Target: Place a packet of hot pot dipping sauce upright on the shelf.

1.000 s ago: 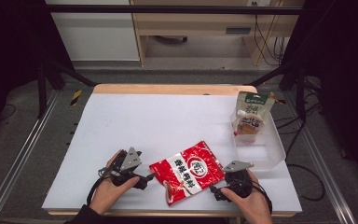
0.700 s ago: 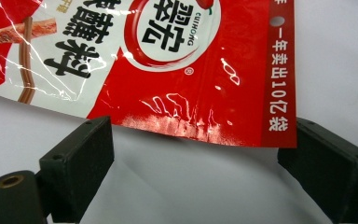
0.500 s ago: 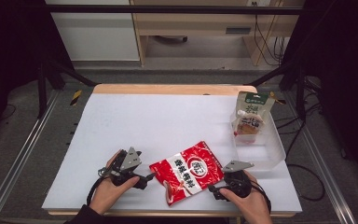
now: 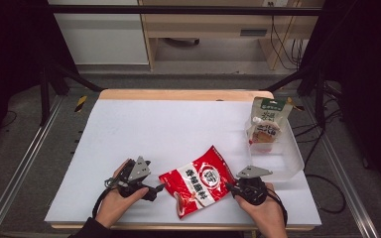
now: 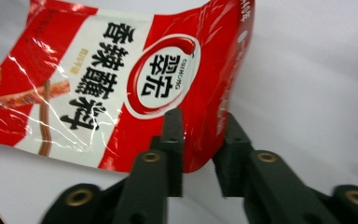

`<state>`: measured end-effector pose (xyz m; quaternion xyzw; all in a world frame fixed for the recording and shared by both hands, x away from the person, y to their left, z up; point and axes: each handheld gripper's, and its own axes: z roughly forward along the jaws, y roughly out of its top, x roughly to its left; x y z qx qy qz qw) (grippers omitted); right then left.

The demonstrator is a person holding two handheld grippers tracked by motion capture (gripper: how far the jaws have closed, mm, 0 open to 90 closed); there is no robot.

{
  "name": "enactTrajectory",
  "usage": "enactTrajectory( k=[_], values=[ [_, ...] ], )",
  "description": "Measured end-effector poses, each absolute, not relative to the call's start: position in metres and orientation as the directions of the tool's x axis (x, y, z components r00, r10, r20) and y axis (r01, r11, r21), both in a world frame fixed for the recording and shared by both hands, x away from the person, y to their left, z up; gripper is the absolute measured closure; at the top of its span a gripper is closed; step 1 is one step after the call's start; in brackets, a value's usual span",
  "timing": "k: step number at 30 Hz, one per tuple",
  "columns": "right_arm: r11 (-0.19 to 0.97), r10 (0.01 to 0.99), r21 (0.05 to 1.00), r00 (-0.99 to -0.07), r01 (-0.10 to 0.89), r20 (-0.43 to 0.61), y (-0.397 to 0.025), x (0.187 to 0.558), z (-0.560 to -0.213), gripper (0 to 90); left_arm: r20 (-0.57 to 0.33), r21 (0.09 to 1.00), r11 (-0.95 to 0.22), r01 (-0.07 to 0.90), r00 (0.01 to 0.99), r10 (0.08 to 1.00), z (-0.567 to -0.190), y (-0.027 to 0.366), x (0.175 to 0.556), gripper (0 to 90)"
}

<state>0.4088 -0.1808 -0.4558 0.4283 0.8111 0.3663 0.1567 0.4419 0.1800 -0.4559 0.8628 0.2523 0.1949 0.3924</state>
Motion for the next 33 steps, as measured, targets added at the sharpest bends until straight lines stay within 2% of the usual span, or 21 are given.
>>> enactTrajectory(
  k=[3, 7, 19, 33],
  values=[
    [0.361, 0.809, 0.739, -0.585, 0.569, 0.056, -0.179, 0.409, -0.453, 86.1, 0.138, 0.775, -0.565, 0.283, 0.797, 0.588, -0.456, 0.18, 0.442, 8.0],
    [0.369, 0.803, 0.743, -0.594, 0.558, 0.048, -0.177, 0.41, -0.451, 89.8, 0.139, 0.773, -0.566, 0.285, 0.795, 0.59, -0.456, 0.181, 0.443, 8.0],
    [0.395, 0.782, 0.755, -0.622, 0.523, 0.023, -0.172, 0.414, -0.438, 90.0, 0.142, 0.777, -0.558, 0.291, 0.783, 0.606, -0.453, 0.188, 0.444, 8.0],
    [0.48, 0.715, 0.754, -0.698, 0.448, -0.041, -0.158, 0.432, -0.401, 90.0, 0.14, 0.779, -0.557, 0.287, 0.787, 0.601, -0.439, 0.204, 0.444, 8.1]
  ],
)
